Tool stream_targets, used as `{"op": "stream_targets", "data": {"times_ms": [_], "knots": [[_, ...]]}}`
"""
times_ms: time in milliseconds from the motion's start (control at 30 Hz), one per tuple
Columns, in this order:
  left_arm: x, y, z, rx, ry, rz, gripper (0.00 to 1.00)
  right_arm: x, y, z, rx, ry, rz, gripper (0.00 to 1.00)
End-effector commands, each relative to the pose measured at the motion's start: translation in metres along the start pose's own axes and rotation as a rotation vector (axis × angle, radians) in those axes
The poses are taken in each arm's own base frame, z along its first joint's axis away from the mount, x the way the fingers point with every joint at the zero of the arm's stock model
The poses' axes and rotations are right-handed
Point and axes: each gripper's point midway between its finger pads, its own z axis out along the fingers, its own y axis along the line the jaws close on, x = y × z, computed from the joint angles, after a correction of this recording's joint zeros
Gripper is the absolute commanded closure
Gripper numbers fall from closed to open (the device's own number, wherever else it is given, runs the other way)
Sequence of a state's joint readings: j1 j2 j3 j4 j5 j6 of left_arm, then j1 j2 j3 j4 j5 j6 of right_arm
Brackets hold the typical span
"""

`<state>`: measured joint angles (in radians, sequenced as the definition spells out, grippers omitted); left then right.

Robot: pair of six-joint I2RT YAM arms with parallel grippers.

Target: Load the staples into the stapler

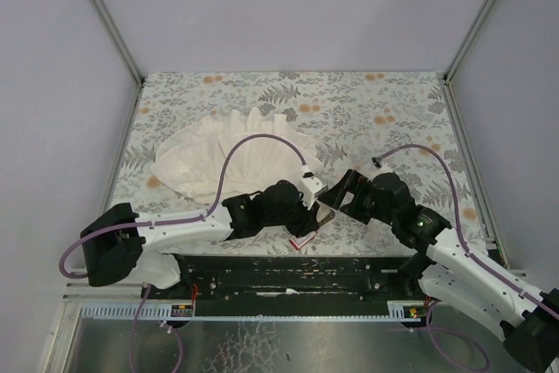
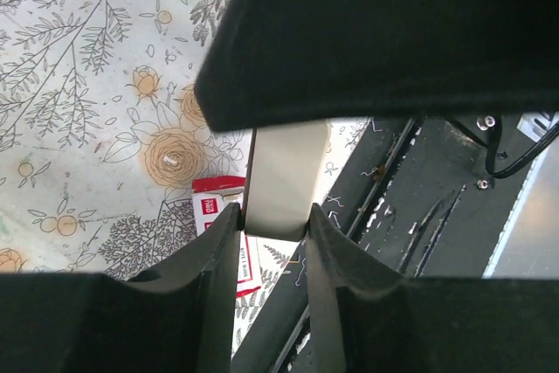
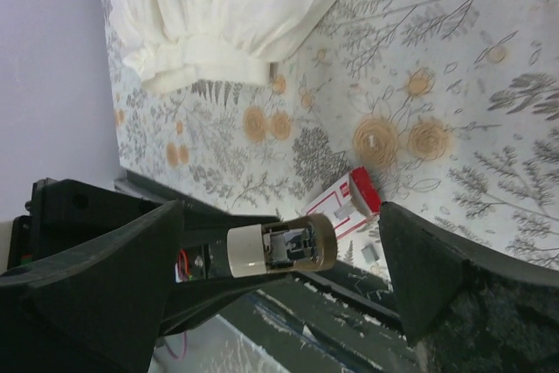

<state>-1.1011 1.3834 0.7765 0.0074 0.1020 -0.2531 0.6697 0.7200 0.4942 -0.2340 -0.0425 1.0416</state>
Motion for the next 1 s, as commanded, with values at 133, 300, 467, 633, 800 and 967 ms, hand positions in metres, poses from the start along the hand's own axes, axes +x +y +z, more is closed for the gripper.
{"op": "stream_targets", "data": {"times_ms": [133, 300, 467, 633, 800, 967], "knots": [[-0.022, 0.006, -0.002, -0.090, -0.068, 0.026, 1.00, 0.010, 0.041, 0.002, -0.169, 0.114, 0.016, 0.01], [-0.026, 0.002, -0.004, -0.085, -0.081, 0.032, 1.00, 0.022, 0.033, 0.009, -0.143, 0.168, 0.020, 0.02], [-0.032, 0.001, -0.009, -0.092, -0.099, 0.037, 1.00, 0.029, 0.027, 0.015, -0.128, 0.205, 0.027, 1.00], [-0.030, 0.002, -0.010, -0.093, -0.096, 0.041, 1.00, 0.030, 0.025, 0.018, -0.146, 0.186, 0.060, 0.74], [-0.024, 0.001, -0.008, -0.086, -0.082, 0.038, 1.00, 0.025, 0.030, 0.015, -0.161, 0.164, 0.055, 0.01], [-0.025, 0.000, -0.008, -0.081, -0.083, 0.037, 1.00, 0.022, 0.030, 0.011, -0.166, 0.144, 0.052, 0.01]]}}
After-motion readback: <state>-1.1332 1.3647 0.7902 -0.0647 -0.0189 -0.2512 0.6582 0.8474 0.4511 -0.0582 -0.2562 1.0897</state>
